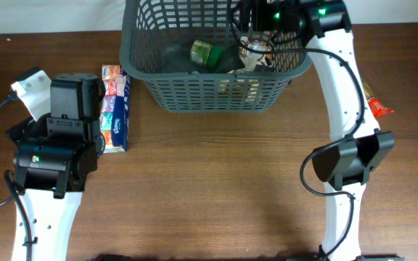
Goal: Pack container
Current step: 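Lift the rice bag over the basket and drop it in, then move the right gripper to the red San Remo spaghetti pack, then grasp the spaghetti pack with the right gripper and lift, then lower the spaghetti pack into the basket and release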
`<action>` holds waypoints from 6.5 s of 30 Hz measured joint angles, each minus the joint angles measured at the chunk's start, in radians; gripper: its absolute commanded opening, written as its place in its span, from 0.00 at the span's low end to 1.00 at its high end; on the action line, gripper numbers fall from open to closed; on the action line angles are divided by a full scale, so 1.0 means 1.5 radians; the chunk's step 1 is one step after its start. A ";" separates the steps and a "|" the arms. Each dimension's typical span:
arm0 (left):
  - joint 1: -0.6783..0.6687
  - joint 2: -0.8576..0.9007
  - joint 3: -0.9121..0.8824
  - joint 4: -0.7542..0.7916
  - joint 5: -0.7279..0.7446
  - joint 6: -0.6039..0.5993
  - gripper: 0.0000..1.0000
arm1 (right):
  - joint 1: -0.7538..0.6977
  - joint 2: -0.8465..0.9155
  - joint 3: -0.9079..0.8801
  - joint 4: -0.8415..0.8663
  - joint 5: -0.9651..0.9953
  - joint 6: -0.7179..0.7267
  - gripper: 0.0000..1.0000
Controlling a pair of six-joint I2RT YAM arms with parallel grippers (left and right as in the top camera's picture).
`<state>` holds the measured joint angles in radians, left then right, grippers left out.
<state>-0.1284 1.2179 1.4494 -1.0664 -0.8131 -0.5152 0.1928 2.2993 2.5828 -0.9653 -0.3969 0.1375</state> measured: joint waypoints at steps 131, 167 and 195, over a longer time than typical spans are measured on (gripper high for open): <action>0.000 0.000 0.000 0.000 0.000 0.000 1.00 | -0.356 0.241 0.269 -0.220 0.078 -0.170 0.04; 0.000 0.000 0.000 0.000 0.000 0.000 1.00 | 0.019 -0.013 -0.038 0.090 0.068 -0.141 0.04; 0.000 0.000 0.000 0.000 0.000 0.000 1.00 | 0.021 -0.015 -0.230 0.115 0.058 -0.141 0.65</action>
<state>-0.1284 1.2179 1.4494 -1.0668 -0.8127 -0.5152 0.2249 2.2765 2.2372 -0.7921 -0.3092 -0.0734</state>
